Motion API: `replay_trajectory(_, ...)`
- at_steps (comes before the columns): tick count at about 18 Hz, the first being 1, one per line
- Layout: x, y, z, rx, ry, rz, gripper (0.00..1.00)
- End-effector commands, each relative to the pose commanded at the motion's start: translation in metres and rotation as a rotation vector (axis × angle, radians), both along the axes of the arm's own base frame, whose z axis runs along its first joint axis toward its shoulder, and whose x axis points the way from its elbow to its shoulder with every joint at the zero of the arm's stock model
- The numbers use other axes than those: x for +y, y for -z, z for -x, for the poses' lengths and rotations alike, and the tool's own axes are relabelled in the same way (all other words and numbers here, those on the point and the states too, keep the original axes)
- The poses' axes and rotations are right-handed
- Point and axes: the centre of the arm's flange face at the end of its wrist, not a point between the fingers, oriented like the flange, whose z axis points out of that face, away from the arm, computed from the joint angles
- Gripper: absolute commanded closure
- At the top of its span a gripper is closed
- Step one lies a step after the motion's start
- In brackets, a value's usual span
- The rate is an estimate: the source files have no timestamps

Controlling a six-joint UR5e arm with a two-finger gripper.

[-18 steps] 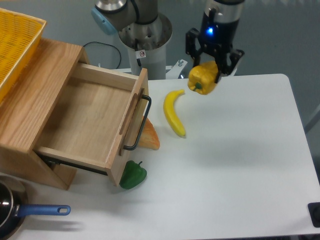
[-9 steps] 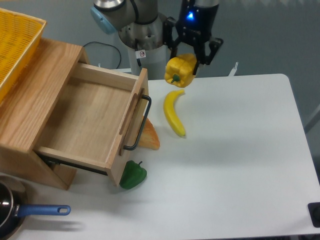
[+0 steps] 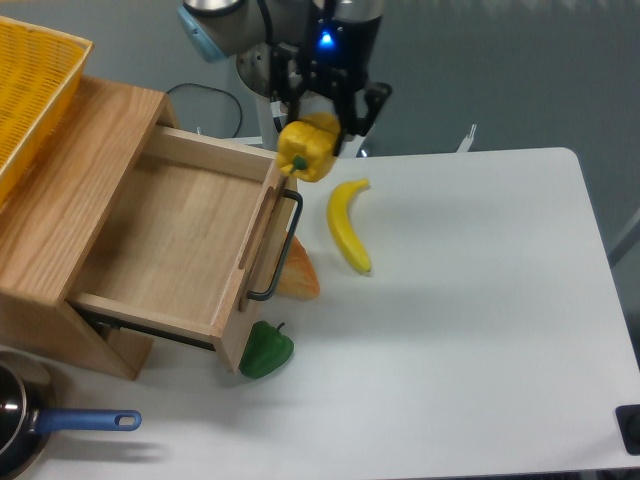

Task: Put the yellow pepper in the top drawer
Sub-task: 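Carry the yellow pepper over the banana toward the open drawer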

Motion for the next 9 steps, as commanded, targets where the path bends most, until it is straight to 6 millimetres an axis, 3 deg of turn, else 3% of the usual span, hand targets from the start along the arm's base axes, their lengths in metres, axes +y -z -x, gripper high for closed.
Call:
replay_trajectory(2,0.018,0.006,-0.022,0.011,-0.001,-0.02,0.73)
replay_trajectory(9,0.058,0.022,-0.055,-0.009,0.018,-0.022,0.73)
